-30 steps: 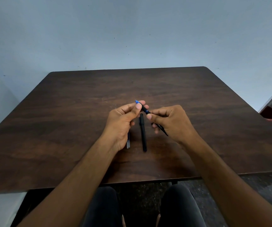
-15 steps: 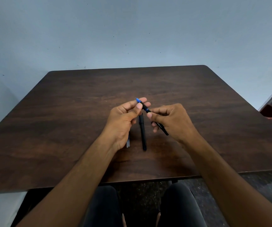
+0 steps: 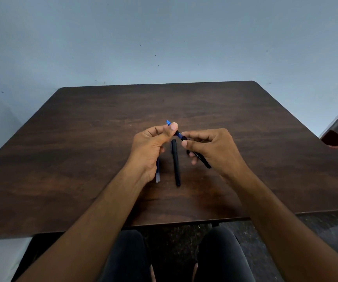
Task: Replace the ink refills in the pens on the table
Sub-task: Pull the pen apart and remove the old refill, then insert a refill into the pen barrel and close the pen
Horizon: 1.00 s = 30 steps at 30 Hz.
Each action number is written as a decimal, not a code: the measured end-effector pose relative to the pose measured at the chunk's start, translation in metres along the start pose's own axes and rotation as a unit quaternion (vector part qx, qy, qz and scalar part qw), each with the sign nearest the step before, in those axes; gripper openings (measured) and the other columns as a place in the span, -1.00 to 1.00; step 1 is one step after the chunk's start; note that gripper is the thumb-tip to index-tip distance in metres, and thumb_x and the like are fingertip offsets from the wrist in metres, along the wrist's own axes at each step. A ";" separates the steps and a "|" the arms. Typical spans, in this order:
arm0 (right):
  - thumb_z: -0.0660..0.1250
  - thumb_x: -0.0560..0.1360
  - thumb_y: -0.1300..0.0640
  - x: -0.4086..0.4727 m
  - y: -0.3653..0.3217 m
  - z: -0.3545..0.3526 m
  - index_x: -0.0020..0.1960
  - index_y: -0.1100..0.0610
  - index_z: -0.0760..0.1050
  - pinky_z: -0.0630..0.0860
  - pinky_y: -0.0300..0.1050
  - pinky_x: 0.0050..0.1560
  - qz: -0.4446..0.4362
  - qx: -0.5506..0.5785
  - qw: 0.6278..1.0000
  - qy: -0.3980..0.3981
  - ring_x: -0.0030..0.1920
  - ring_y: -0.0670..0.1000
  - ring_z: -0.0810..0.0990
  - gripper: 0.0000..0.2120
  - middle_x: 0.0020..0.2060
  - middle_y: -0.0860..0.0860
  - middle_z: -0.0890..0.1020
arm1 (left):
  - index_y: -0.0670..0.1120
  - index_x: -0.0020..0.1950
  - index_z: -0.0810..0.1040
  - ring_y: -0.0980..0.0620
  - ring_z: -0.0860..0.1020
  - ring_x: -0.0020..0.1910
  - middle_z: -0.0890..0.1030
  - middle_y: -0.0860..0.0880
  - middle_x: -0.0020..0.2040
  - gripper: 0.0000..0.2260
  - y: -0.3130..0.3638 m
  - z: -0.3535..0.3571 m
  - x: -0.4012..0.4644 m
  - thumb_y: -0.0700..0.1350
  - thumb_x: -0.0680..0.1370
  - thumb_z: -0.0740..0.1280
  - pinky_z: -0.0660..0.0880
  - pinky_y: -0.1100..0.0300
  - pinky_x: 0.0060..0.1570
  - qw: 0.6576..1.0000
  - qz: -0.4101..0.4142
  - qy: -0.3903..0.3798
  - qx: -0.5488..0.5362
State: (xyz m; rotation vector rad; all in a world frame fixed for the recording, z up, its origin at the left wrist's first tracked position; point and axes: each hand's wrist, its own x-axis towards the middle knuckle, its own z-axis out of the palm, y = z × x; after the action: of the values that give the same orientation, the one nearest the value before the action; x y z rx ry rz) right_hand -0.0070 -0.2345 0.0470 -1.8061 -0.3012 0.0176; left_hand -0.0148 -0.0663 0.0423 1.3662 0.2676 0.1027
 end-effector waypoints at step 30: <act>0.46 0.47 0.32 0.001 0.013 -0.023 -0.12 0.21 0.72 0.67 0.06 -0.33 0.060 0.015 0.995 0.077 -0.42 0.09 0.61 -0.92 -0.40 0.22 0.67 | -0.04 -0.08 0.72 -0.01 0.63 -0.08 0.69 -0.06 -0.12 -0.65 -0.001 0.040 0.007 0.11 0.26 0.63 0.60 0.12 -0.09 0.811 0.014 -0.034 0.584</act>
State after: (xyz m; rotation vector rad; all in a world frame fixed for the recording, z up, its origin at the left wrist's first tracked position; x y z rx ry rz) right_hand 0.0009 -0.2587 0.0403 -1.7820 -0.0825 -0.0328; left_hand 0.0019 -0.1029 0.0472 2.6052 0.2511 -0.1191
